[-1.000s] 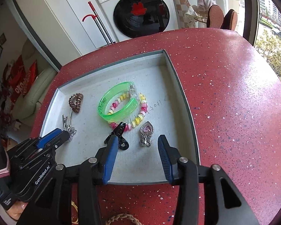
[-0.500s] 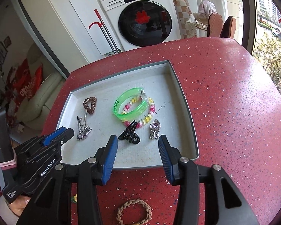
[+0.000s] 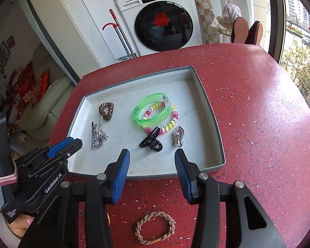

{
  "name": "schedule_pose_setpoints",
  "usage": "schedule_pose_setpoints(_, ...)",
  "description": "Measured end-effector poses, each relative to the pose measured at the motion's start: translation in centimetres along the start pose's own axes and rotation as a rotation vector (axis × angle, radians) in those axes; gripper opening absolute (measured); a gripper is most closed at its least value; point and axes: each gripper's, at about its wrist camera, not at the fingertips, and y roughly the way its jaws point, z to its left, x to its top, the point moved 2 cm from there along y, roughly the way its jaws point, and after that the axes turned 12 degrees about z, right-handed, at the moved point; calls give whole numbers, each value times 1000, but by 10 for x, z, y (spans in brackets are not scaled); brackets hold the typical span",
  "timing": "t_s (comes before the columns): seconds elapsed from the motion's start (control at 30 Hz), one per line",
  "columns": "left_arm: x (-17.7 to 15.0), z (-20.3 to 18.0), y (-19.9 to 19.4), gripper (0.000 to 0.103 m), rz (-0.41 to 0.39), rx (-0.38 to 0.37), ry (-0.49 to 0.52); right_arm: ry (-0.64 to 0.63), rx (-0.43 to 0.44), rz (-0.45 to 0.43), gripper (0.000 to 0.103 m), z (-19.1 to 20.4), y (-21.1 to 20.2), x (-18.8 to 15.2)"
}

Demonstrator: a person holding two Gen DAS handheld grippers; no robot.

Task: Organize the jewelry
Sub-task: 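Withdraw both tools from the tray and move over the remaining bracelets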

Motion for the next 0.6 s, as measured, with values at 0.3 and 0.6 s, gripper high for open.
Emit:
schedule_pose_setpoints(0.3,-4,1,-3,41,5,20,4,1,-3,3,49,-1,0,-2)
schedule_pose_setpoints(0.6,-11,3,-23,103,-73,44,0,-25,-21,-22,77,8,-9,-11)
